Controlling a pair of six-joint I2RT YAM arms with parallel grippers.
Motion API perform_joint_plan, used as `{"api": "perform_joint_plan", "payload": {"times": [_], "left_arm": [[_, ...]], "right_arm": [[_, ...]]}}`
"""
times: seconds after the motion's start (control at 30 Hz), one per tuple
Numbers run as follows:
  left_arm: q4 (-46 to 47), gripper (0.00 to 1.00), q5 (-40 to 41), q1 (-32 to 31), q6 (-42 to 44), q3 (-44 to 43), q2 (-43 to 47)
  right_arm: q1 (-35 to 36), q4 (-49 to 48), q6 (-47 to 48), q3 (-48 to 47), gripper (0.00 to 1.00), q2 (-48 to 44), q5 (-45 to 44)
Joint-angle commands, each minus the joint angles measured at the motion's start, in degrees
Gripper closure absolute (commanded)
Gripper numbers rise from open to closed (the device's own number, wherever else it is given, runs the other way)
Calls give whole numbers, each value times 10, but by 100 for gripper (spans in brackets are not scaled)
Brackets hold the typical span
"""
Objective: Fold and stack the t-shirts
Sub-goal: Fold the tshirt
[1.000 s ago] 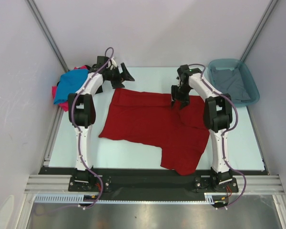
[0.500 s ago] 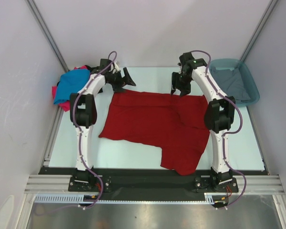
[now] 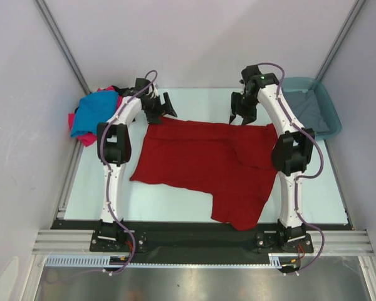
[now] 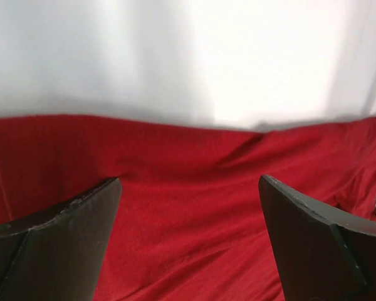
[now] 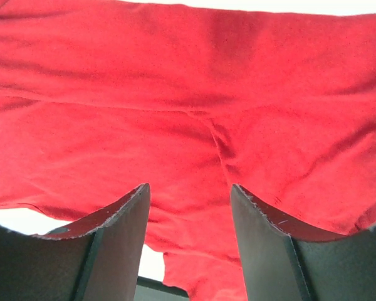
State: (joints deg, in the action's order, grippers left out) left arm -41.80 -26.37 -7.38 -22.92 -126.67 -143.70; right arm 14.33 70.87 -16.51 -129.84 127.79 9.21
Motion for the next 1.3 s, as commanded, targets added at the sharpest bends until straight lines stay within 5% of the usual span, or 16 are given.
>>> {"api": "perform_joint_plan", "payload": {"times": [0.0,0.43,0.83,0.93,1.27], "left_arm": [[-9,0,62,-2,28,-38,-50],[15,0,70,36,11,-111,-91],[7,0,57,72,25,-54,-12],[-7,0,124,68,38,-43,22],[-21,0,154,100,60,-31,45]], "right_arm": [[-1,28,2,-29,39,-45,-11],[0,66,-7,-14,40,-72,-60],[-11,26,-46,84,39,-83,-175],[-26,-8,-50,122,39,-70,-186],[-49,-16,-30,122,40,-50,-183]]}}
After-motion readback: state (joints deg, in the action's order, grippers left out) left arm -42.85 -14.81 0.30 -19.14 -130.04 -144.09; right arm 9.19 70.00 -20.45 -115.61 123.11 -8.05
